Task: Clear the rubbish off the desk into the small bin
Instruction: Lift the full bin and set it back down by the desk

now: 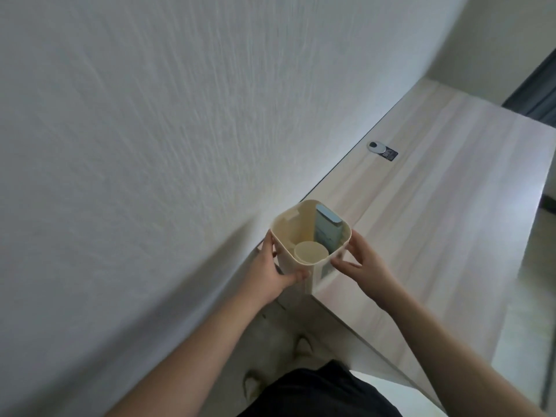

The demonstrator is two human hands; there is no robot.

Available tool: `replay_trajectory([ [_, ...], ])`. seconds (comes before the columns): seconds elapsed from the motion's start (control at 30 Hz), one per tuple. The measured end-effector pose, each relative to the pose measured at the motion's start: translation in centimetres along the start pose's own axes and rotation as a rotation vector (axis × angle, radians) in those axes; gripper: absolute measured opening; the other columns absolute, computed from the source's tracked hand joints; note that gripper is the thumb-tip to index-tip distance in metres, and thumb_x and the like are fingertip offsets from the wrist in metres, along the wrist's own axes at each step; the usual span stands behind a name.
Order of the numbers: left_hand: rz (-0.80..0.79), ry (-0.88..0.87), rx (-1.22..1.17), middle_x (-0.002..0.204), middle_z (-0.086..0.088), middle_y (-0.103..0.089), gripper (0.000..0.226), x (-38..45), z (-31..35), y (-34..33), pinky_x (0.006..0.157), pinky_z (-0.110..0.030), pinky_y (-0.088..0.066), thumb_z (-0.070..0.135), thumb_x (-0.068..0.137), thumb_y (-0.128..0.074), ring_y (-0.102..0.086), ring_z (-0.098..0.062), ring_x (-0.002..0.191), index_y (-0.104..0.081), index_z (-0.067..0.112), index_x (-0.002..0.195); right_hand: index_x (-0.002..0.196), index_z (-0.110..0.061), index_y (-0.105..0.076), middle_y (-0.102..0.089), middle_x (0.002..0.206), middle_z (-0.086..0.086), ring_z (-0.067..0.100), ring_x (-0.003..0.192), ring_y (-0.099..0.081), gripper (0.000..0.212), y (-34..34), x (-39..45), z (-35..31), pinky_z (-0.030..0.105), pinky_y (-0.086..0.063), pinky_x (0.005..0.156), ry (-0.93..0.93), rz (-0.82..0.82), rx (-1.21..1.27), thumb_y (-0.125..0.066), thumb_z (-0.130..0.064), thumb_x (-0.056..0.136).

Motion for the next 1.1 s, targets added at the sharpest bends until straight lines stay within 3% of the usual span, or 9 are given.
replay_trajectory([
  [0.1,-0.011,0.027,0.015,0.124,0.037,-0.040,0.121,1.7,-0.1,-0.3,0.082,-0.010,-0.043,0.081,0.041,-0.075,-0.046,0.014,0.107,-0.013,0.054,0.142,0.128,-0.053,-0.047,-0.053,0.133,-0.029,-0.008,0.125,-0.046,0.058,0.7,1.8,0.3,0.014,-0.048,0.087,-0.033,-0.037,0.022,-0.073,-0.026,0.083],
  [0.2,-0.042,0.079,0.019,0.141,0.020,-0.041,0.127,3.1,-0.3,-0.8,0.100,-0.035,-0.046,0.065,0.050,-0.084,-0.043,-0.004,0.126,-0.008,0.042,0.149,0.131,-0.049,-0.047,-0.053,0.135,-0.025,-0.005,0.127,-0.046,0.057,1.5,4.0,0.7,0.025,-0.044,0.097,-0.059,-0.061,0.034,-0.070,-0.026,0.084],
  [0.3,-0.063,0.124,0.027,0.146,0.011,-0.039,0.125,4.3,-0.3,-1.4,0.102,-0.031,-0.040,0.058,0.054,-0.086,-0.038,-0.007,0.132,-0.003,0.047,0.148,0.137,-0.042,-0.043,-0.052,0.136,-0.024,-0.005,0.128,-0.044,0.057,2.1,5.9,1.3,0.031,-0.043,0.102,-0.086,-0.086,0.014,-0.065,-0.022,0.088],
  [0.4,-0.059,0.146,0.052,0.146,0.010,-0.038,0.125,5.2,-0.1,-2.0,0.100,-0.028,-0.036,0.063,0.053,-0.082,-0.036,-0.008,0.133,0.001,0.053,0.145,0.139,-0.040,-0.041,-0.051,0.136,-0.024,-0.005,0.129,-0.042,0.057,2.6,7.1,2.2,0.033,-0.041,0.105,-0.106,-0.072,0.024,-0.058,-0.014,0.091],
  [0.47,-0.052,0.169,0.070,0.149,0.008,-0.038,0.120,5.8,-0.3,-2.5,0.105,-0.034,-0.039,0.064,0.057,-0.080,-0.037,-0.010,0.134,0.001,0.053,0.145,0.141,-0.038,-0.040,-0.050,0.138,-0.021,-0.001,0.131,-0.041,0.057,3.1,7.7,2.8,0.038,-0.039,0.109,-0.137,-0.056,0.026,-0.054,-0.010,0.093],
  [0.57,-0.045,0.223,0.087,0.151,0.006,-0.039,0.101,6.3,-0.8,-2.9,0.109,-0.045,-0.039,0.046,0.076,-0.073,-0.039,-0.014,0.137,-0.001,0.052,0.145,0.141,-0.036,-0.041,-0.051,0.139,-0.015,0.007,0.132,-0.043,0.053,3.5,8.3,3.4,0.044,-0.038,0.111,-0.174,-0.058,0.031,-0.052,-0.011,0.095],
  [0.77,-0.064,0.307,0.114,0.156,0.006,-0.036,0.089,7.1,-1.2,-3.4,0.110,-0.038,-0.037,0.023,0.086,-0.061,-0.037,-0.015,0.139,-0.003,0.041,0.152,0.137,-0.033,-0.044,-0.056,0.132,-0.014,0.005,0.124,-0.049,0.043,3.7,9.3,3.9,0.041,-0.041,0.109,-0.208,-0.034,0.100,-0.048,-0.017,0.098],
  [1.0,-0.064,0.313,0.114,0.154,0.010,-0.034,0.084,7.1,-2.2,-3.3,0.094,-0.025,-0.036,0.018,0.089,-0.057,-0.041,-0.003,0.123,-0.007,0.034,0.155,0.135,-0.033,-0.046,-0.054,0.135,-0.011,0.009,0.129,-0.045,0.046,4.1,9.6,4.6,0.043,-0.038,0.111,-0.220,0.013,0.020,-0.047,-0.010,0.095],
  [1.1,-0.011,0.323,0.020,0.155,0.009,-0.033,0.076,6.5,-3.1,-3.1,0.100,-0.029,-0.040,0.015,0.092,-0.054,-0.045,-0.007,0.125,-0.014,0.031,0.154,0.134,-0.037,-0.044,-0.053,0.135,-0.012,0.010,0.129,-0.045,0.050,4.3,9.2,5.0,0.039,-0.039,0.108,-0.261,0.029,0.005,-0.045,-0.008,0.093],
])
Point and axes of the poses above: each hand's wrist, its own x-axis towards the middle knuckle, its own y-axis out of the back of the hand, z = x × y, the point moved 3 cm from there along x, towards the middle knuckle
